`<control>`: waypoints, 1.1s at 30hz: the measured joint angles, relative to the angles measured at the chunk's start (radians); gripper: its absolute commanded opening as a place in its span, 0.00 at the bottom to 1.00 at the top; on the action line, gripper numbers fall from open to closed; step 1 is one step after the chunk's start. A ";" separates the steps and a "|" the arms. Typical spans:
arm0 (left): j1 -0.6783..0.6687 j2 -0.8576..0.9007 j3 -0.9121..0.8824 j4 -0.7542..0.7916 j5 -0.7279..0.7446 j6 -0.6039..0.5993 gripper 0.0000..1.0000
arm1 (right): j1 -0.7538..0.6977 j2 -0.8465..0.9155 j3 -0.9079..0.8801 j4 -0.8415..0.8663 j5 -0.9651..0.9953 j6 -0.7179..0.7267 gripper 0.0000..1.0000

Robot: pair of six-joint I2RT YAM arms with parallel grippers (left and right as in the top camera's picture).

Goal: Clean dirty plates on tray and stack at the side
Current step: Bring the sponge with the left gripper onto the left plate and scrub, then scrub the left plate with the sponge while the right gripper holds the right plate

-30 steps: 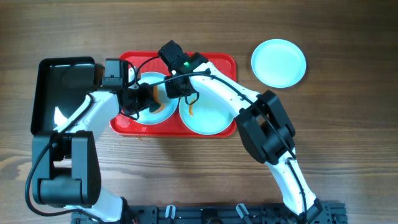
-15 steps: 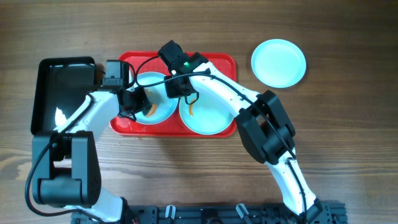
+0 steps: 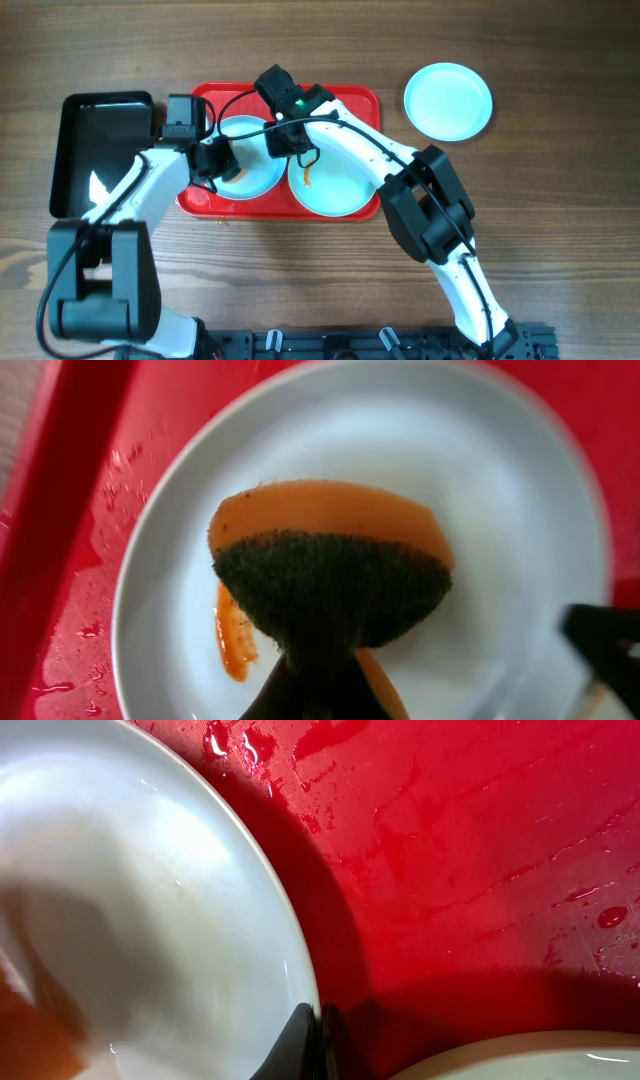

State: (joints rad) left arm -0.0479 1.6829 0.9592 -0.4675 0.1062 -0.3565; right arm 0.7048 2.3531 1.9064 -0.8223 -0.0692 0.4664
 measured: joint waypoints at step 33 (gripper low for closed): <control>-0.019 0.118 0.055 -0.043 -0.346 0.048 0.04 | 0.003 0.000 0.000 0.015 -0.011 0.000 0.04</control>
State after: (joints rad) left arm -0.0669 1.8008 1.0145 -0.5110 -0.2398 -0.3080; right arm 0.7078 2.3531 1.9064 -0.8070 -0.0807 0.4660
